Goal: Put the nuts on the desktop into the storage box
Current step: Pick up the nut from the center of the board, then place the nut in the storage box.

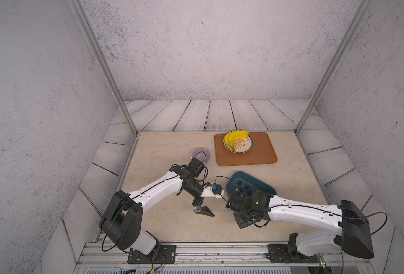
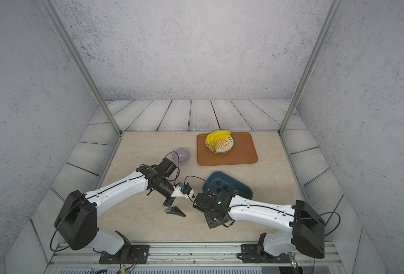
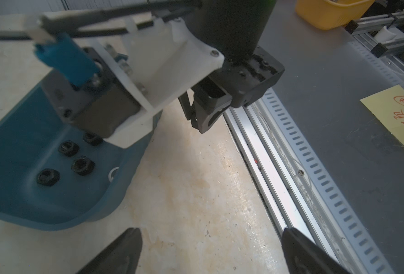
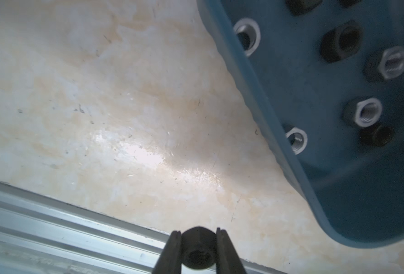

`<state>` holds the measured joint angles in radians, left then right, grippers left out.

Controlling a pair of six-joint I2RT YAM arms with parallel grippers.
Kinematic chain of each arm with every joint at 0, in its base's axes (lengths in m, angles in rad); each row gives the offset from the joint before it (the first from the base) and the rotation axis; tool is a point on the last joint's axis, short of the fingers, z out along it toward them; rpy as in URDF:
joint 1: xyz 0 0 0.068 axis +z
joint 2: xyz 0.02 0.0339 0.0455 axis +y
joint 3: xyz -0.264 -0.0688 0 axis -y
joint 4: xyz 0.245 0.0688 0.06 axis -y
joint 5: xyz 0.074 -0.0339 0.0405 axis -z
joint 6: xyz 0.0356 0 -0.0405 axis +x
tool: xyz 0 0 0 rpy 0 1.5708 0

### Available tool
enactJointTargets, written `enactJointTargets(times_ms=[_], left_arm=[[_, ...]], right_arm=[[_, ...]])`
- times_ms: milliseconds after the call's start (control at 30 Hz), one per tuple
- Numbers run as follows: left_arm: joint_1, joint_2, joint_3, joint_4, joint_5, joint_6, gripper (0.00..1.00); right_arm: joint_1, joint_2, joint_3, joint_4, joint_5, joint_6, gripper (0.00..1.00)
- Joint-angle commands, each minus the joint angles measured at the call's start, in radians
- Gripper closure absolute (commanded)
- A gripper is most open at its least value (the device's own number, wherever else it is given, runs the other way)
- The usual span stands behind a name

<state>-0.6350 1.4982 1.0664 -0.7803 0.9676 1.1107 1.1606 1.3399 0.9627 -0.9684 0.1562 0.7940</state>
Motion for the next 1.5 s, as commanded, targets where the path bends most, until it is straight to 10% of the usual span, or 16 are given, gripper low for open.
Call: enactJointTargets(times_ms=[0, 400, 1000, 1467], left_arm=[[0.024, -0.036, 0.06, -0.097, 0.068, -0.003, 0.02], [0.029, 0.001, 0.236, -0.245, 0.043, 0.102, 0.02], [0.022, 0.19, 0.416, -0.056, -0.074, -0.059, 0.02], [0.007, 0.354, 0.459, 0.019, -0.046, -0.156, 0.02]], right_arm=[[-0.022, -0.052, 0.051, -0.102, 0.057, -0.029, 0.78], [-0.198, -0.147, 0.092, -0.083, -0.032, -0.123, 0.78], [-0.54, -0.075, 0.108, -0.026, -0.153, -0.293, 0.77], [-0.653, 0.086, 0.085, 0.168, -0.024, -0.347, 0.78]])
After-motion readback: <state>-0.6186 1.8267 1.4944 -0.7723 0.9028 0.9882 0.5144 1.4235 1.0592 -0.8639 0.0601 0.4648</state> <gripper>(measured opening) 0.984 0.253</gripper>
